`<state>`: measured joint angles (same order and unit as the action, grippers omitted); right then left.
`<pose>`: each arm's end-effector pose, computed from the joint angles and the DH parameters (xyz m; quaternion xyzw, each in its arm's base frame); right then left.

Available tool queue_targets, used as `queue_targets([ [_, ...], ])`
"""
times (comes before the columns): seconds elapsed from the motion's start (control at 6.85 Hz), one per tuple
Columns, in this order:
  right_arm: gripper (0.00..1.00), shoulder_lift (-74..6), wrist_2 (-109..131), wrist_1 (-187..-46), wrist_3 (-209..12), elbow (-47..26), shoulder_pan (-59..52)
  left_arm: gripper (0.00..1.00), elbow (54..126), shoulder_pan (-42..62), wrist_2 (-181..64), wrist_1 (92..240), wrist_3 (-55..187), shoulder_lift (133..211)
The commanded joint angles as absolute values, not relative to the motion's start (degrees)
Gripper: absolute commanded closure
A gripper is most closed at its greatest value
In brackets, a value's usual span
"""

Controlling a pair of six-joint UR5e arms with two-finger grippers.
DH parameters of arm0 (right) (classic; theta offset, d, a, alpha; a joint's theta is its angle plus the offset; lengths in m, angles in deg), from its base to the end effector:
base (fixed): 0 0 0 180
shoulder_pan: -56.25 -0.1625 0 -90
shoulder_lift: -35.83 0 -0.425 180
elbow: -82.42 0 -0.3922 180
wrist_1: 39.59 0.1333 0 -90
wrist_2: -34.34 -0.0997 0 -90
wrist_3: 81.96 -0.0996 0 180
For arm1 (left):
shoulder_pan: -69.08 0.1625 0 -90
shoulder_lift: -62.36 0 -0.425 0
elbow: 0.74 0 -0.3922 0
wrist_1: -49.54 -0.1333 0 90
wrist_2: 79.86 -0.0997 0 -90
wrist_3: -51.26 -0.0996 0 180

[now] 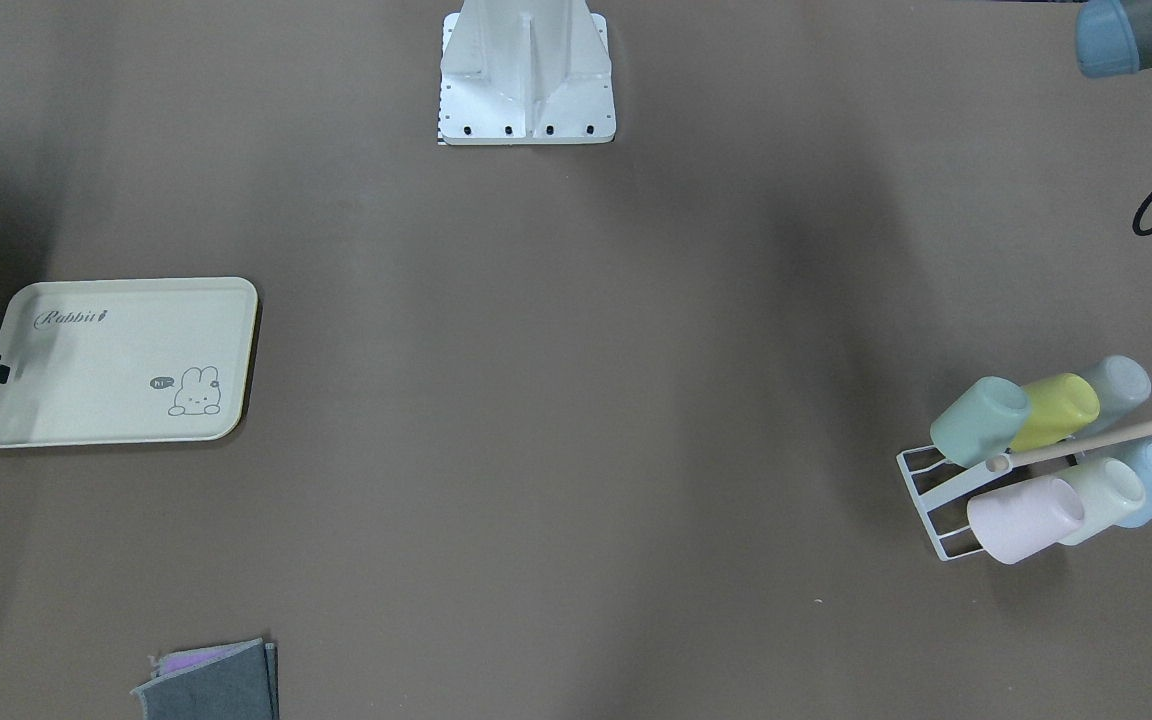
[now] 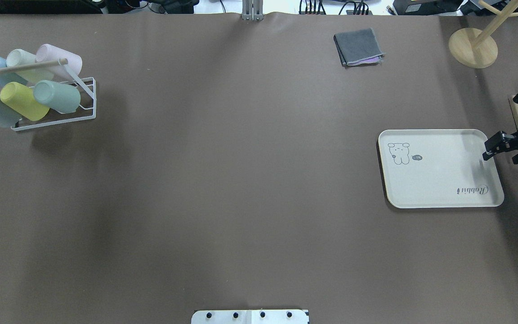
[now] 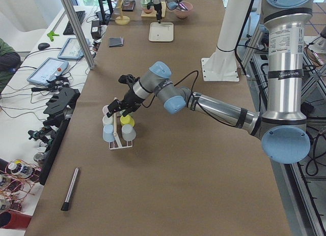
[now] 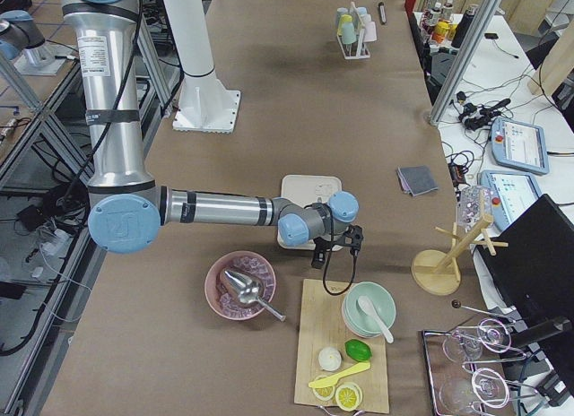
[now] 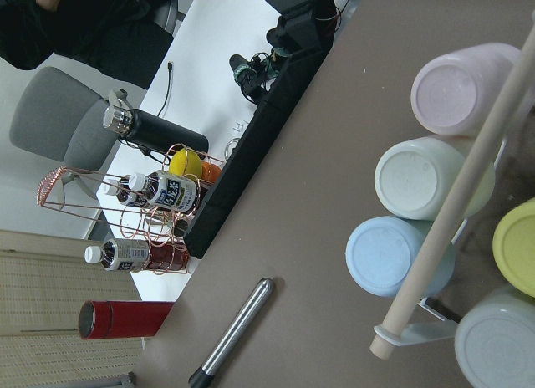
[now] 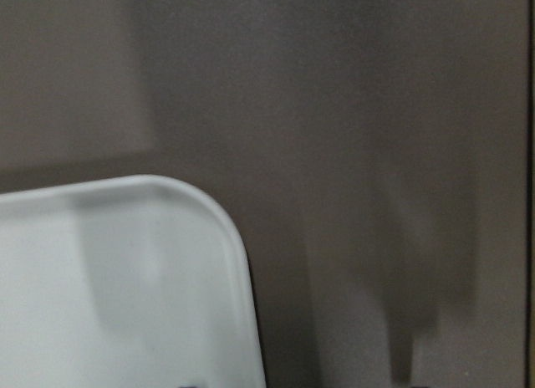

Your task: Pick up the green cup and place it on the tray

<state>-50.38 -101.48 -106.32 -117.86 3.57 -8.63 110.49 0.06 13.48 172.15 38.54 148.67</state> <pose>-0.1698 -0.5079 0.6762 -0.0859 -0.3969 0.0321 0.9133 0.0553 -0.5002 0.4556 0.4206 0.0568 0.2743 0.8629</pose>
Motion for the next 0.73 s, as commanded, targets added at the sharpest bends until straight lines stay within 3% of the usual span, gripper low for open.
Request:
queue_targets([
  [0.0, 0.45, -50.13, -101.45, -103.48, -120.19, 3.85, -7.65, 0.01, 115.85, 4.63, 6.49, 164.82, 33.90, 148.93],
  [0.44, 1.00, -50.39, -101.88, -103.48, -120.10, 3.24, -7.73, 0.01, 117.74, 13.41, -6.23, 159.76, 25.18, 150.33],
  [0.58, 1.00, -50.65, -101.97, -103.48, -120.10, 2.97, -7.73, 0.01, 117.82, 15.71, -9.77, 158.36, 20.37, 150.51],
])
